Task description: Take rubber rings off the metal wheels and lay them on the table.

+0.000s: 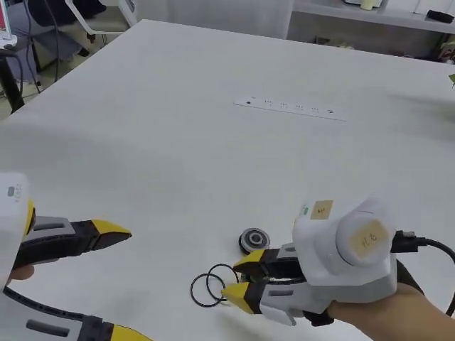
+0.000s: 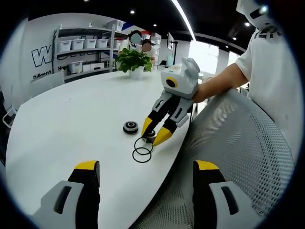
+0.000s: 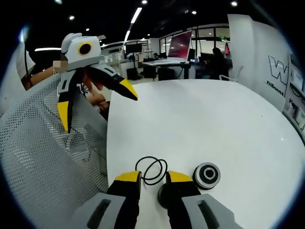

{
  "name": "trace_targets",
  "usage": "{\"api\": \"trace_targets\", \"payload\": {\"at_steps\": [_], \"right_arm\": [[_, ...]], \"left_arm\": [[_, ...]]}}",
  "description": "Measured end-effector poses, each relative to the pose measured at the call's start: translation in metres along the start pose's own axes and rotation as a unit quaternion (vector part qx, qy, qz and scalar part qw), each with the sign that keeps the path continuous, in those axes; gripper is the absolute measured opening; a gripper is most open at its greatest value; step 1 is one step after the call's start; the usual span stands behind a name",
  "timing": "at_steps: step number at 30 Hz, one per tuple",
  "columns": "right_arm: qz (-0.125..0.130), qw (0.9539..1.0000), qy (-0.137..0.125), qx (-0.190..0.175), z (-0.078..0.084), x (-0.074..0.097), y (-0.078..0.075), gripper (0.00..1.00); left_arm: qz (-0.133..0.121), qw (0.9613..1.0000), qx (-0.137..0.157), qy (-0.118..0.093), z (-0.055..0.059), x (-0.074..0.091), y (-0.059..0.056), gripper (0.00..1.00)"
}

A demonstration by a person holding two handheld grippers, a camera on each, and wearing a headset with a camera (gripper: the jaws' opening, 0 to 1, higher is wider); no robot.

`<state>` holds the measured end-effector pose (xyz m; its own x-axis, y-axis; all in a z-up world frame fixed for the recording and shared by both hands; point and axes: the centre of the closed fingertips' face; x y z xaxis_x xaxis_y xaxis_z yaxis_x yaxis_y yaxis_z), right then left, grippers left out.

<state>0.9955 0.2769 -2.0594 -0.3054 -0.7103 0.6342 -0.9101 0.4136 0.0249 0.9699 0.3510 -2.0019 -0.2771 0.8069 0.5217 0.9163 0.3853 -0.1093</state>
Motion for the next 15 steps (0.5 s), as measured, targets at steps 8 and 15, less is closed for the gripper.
{"api": "trace_targets", "payload": {"at_steps": [8, 15], "right_arm": [[-0.005, 0.9997, 0.010, 0.024, 0.0020, -0.0027, 0.0041, 0.26], [0.003, 0.9999, 0.007, 0.016, 0.0006, -0.0007, -0.0009, 0.26]], "left_arm": [[-0.001, 1.0000, 0.002, -0.002, -0.0001, 0.0006, 0.0006, 0.78], [0.000, 1.0000, 0.004, -0.001, 0.0005, 0.0008, 0.0005, 0.78]]}}
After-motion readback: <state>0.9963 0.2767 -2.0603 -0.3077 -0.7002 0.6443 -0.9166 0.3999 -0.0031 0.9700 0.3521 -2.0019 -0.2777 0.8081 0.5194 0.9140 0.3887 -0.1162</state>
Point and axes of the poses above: the centre of the closed fingertips' face, and the gripper's own axes: x roughly backward along the fingers, y roughly to its left, z roughly out of its underside, and after that the axes turned 2 degrees about x, right-handed
